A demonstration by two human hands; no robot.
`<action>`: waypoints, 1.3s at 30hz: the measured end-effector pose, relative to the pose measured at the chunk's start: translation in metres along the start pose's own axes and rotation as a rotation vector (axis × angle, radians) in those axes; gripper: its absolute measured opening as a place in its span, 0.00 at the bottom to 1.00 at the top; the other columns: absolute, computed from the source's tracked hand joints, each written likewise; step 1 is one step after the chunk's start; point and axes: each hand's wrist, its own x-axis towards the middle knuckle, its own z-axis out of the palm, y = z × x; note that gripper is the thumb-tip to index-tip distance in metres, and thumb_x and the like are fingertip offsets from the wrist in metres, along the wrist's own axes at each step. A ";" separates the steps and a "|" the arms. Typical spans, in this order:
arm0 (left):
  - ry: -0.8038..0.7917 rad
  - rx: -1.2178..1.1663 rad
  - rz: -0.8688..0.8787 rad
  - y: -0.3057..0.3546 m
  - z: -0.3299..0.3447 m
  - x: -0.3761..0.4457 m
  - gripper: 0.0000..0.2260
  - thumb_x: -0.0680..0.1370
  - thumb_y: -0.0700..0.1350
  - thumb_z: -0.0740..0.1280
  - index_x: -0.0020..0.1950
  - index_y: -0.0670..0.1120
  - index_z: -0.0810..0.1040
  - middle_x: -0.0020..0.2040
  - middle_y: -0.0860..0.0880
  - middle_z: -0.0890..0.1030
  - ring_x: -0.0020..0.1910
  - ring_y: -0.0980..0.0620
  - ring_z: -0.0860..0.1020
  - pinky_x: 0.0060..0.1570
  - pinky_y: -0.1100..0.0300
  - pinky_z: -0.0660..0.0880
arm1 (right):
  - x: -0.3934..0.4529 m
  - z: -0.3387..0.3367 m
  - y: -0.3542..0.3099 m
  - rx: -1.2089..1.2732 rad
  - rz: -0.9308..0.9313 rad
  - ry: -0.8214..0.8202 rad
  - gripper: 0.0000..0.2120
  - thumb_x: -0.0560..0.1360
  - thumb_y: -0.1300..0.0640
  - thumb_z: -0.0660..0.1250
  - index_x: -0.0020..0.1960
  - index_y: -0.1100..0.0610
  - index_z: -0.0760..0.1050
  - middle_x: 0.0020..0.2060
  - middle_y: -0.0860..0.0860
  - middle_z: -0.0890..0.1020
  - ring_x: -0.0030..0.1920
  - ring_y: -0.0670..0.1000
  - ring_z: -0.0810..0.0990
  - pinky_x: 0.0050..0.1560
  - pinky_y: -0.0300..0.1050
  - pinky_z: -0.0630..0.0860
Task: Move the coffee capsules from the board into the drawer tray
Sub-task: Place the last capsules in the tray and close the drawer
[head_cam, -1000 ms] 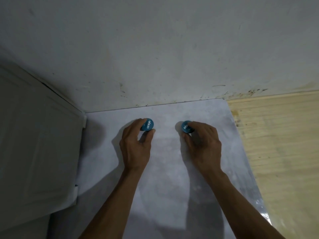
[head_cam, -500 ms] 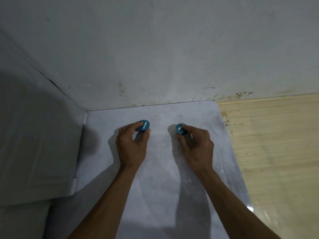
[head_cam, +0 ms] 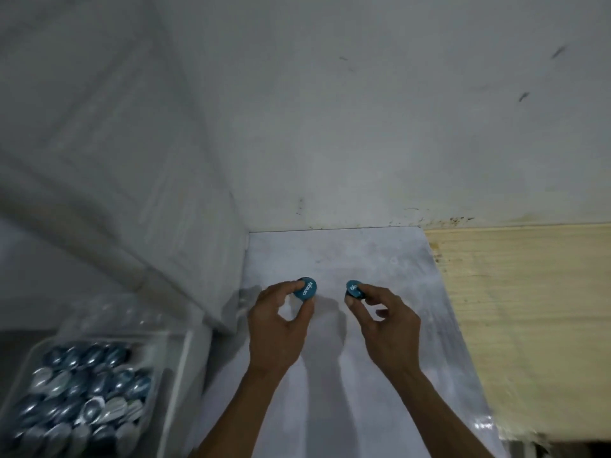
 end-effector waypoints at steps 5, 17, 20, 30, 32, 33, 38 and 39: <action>-0.064 -0.080 0.040 0.035 -0.085 -0.038 0.12 0.71 0.45 0.75 0.53 0.51 0.82 0.51 0.58 0.83 0.51 0.55 0.80 0.45 0.61 0.77 | -0.057 0.002 -0.080 0.096 -0.016 -0.032 0.10 0.70 0.53 0.76 0.51 0.48 0.83 0.44 0.41 0.84 0.44 0.44 0.82 0.40 0.36 0.77; -0.026 0.121 -0.057 -0.034 -0.335 -0.115 0.12 0.69 0.43 0.77 0.51 0.51 0.83 0.46 0.59 0.82 0.44 0.62 0.79 0.37 0.71 0.75 | -0.213 0.098 -0.190 0.047 -0.041 -0.237 0.10 0.69 0.54 0.78 0.48 0.46 0.83 0.40 0.39 0.84 0.42 0.44 0.82 0.37 0.37 0.76; -0.026 0.180 -0.111 -0.051 -0.357 -0.097 0.11 0.69 0.45 0.77 0.51 0.52 0.82 0.43 0.60 0.80 0.43 0.60 0.79 0.38 0.68 0.76 | -0.217 0.129 -0.204 0.023 -0.059 -0.278 0.11 0.69 0.56 0.78 0.49 0.47 0.83 0.39 0.40 0.84 0.41 0.43 0.81 0.35 0.30 0.72; -0.198 0.355 -0.155 -0.103 -0.341 -0.035 0.12 0.70 0.43 0.76 0.53 0.47 0.83 0.42 0.50 0.82 0.37 0.56 0.77 0.41 0.63 0.74 | -0.175 0.220 -0.193 -0.173 -0.075 -0.436 0.08 0.72 0.56 0.74 0.51 0.51 0.82 0.46 0.47 0.85 0.44 0.46 0.80 0.47 0.44 0.80; -0.237 0.381 -0.160 -0.115 -0.330 -0.025 0.12 0.70 0.44 0.76 0.53 0.48 0.83 0.46 0.49 0.84 0.39 0.54 0.79 0.43 0.60 0.78 | -0.167 0.233 -0.184 -0.247 -0.110 -0.450 0.08 0.73 0.55 0.73 0.51 0.53 0.82 0.47 0.49 0.84 0.46 0.49 0.80 0.47 0.47 0.80; -0.260 0.394 -0.161 -0.119 -0.325 -0.020 0.12 0.71 0.44 0.75 0.54 0.49 0.83 0.47 0.49 0.84 0.39 0.54 0.79 0.43 0.58 0.79 | -0.164 0.238 -0.181 -0.280 -0.126 -0.453 0.08 0.73 0.55 0.72 0.52 0.54 0.82 0.47 0.51 0.84 0.47 0.50 0.79 0.47 0.47 0.79; -0.350 0.450 -0.160 -0.133 -0.307 0.004 0.11 0.72 0.43 0.73 0.55 0.49 0.82 0.47 0.49 0.84 0.41 0.53 0.79 0.43 0.60 0.77 | -0.153 0.257 -0.175 -0.388 -0.142 -0.484 0.08 0.74 0.56 0.69 0.52 0.57 0.80 0.46 0.54 0.83 0.48 0.54 0.78 0.43 0.49 0.77; -0.372 0.463 -0.175 -0.135 -0.305 0.007 0.12 0.72 0.43 0.72 0.55 0.50 0.82 0.48 0.48 0.83 0.43 0.51 0.80 0.44 0.57 0.78 | -0.151 0.259 -0.174 -0.399 -0.132 -0.493 0.08 0.74 0.57 0.69 0.52 0.57 0.80 0.46 0.54 0.83 0.48 0.54 0.78 0.42 0.49 0.77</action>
